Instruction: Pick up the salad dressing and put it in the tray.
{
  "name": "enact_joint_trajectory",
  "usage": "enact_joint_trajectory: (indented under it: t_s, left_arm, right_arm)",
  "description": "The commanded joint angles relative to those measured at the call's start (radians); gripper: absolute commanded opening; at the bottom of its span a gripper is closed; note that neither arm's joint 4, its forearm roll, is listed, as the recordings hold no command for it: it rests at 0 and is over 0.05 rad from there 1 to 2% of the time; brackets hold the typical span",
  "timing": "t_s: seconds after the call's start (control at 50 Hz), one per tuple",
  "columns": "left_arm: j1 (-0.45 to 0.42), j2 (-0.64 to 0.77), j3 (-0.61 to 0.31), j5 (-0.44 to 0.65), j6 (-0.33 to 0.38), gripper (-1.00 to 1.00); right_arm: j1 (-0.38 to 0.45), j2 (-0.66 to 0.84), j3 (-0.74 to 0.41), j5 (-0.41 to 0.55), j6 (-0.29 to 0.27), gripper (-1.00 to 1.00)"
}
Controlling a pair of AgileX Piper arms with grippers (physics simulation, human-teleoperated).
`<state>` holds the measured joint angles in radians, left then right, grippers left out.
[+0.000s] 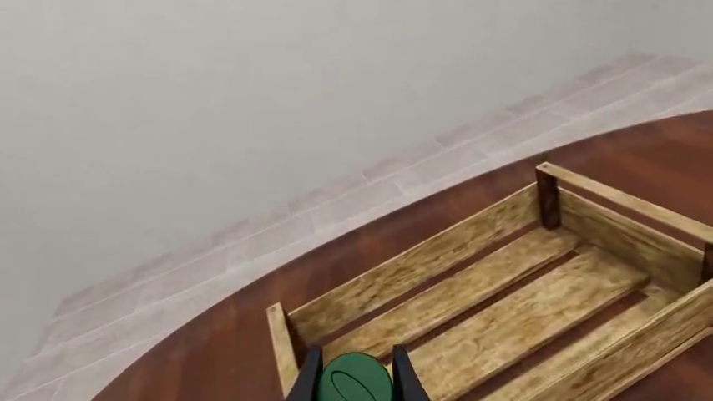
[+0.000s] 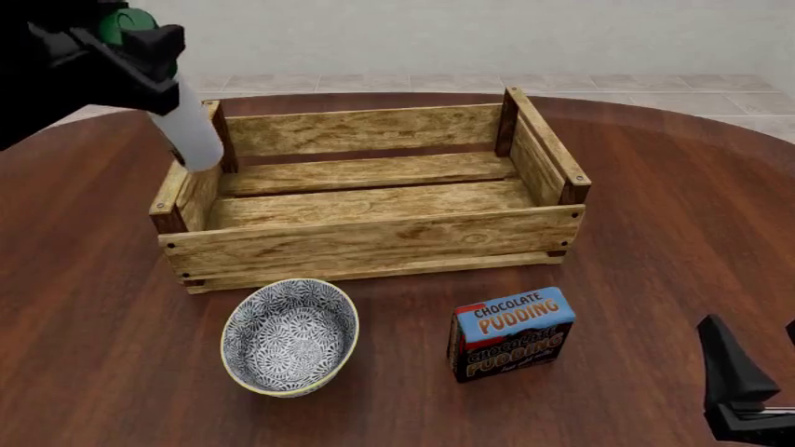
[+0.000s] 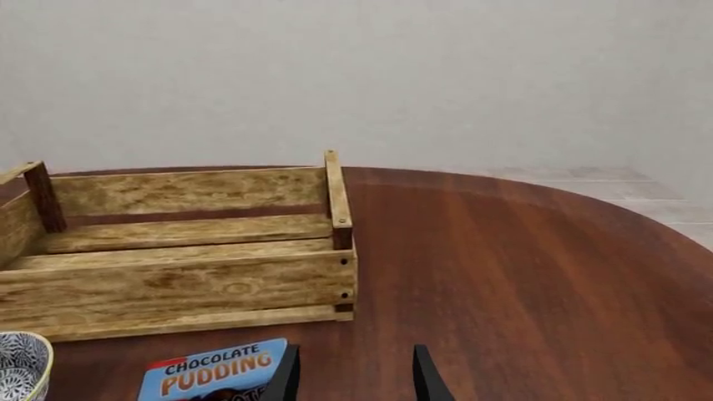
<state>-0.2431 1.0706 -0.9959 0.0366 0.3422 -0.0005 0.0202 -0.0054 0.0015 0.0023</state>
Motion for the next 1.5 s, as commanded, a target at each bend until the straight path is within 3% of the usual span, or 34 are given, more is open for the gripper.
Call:
enact_joint_trajectory:
  t_s: [0.02,0.12,0.4,0.94,1.5]
  left_arm:
    - [0.000,0.121,-0.029,-0.086,0.026,-1.00]
    - [0.006,0.193,-0.088,-0.071,-0.013,-1.00]
    - [-0.023,0.355,-0.154,-0.128,-0.024,-1.00]
    - [-0.003,0.595,-0.185,-0.276,-0.042,-1.00]
    - [0.013,0.735,-0.218,-0.298,-0.097,-1.00]
  right_arm:
    - [-0.001,-0.012,0.000,0.007,0.005,1.00]
    - [-0.002,-0.011,-0.002,0.007,0.006,1.00]
    - [-0.009,-0.015,-0.002,0.006,0.016,1.00]
    - [0.005,-0.011,-0.003,0.010,0.006,1.00]
    - [-0.003,-0.014,-0.003,0.012,0.014,1.00]
